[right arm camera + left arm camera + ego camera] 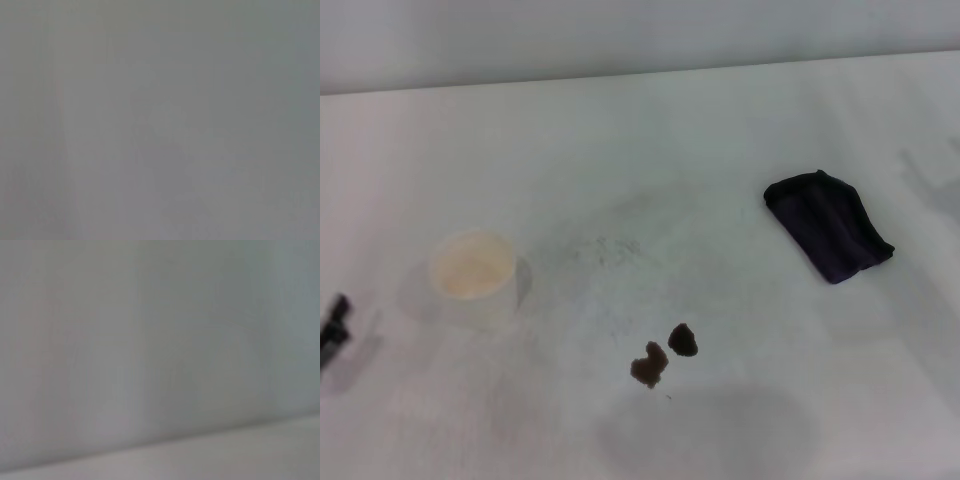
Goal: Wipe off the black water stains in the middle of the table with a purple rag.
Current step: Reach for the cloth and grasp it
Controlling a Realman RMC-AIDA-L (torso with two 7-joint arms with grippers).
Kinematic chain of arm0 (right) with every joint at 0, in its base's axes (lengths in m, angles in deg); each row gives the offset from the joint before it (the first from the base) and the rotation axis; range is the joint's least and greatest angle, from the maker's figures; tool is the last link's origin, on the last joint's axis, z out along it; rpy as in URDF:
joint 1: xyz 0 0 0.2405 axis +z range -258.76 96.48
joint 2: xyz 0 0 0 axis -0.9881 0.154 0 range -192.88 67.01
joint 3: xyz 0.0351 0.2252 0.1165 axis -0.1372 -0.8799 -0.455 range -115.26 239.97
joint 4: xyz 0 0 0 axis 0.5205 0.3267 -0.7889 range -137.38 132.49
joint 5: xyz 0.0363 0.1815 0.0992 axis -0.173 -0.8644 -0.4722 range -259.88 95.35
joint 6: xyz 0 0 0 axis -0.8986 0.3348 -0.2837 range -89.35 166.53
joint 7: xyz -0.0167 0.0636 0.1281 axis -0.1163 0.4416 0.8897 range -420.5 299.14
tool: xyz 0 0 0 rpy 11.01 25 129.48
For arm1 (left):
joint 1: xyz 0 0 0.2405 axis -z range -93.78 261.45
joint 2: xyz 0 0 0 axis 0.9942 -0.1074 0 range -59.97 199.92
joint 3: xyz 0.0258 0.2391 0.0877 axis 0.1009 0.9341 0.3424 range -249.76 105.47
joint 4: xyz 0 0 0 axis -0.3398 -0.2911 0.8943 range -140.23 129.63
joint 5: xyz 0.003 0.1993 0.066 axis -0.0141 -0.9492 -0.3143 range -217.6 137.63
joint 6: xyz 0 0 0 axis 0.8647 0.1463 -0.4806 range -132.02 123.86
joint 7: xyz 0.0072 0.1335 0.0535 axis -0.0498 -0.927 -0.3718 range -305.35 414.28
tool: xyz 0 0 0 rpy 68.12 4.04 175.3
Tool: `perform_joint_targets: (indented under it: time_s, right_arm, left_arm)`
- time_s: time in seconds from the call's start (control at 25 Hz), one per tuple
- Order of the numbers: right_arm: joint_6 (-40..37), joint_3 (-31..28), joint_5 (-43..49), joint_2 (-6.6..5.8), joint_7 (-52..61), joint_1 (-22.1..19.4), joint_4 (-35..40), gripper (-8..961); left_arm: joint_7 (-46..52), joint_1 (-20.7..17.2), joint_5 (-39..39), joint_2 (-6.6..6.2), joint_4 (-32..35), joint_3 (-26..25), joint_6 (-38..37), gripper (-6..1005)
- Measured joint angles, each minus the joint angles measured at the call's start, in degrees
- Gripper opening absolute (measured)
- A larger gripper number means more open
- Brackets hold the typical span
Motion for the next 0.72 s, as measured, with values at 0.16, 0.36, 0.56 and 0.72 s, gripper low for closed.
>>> perform_joint_targets:
  time_s: [0.16,0.36,0.56,0.72]
  right_arm:
    - [-2.57,2.98,2.81,-0.42,16.96,-0.99,-5.19,869]
    - [-9.49,3.61,20.24,-2.28,41.48,-0.92,-17.41,869]
    - [-12.71,3.35,41.97,-3.18,62.86,1.0,-29.8,869]
    - [-12.79,3.26,61.72,-3.05,81.18,2.85,-42.4,869]
  left_arm:
    - [1.04,-0.31,6.05,-0.34,2.42,-0.12,0.26,877]
    - [2.32,-0.42,9.45,-0.42,6.29,-2.81,0.63,877]
    - [2.9,0.56,9.63,-0.48,9.25,-5.74,0.37,878]
    - [2.92,0.76,9.64,-0.56,11.42,-5.81,0.21,878]
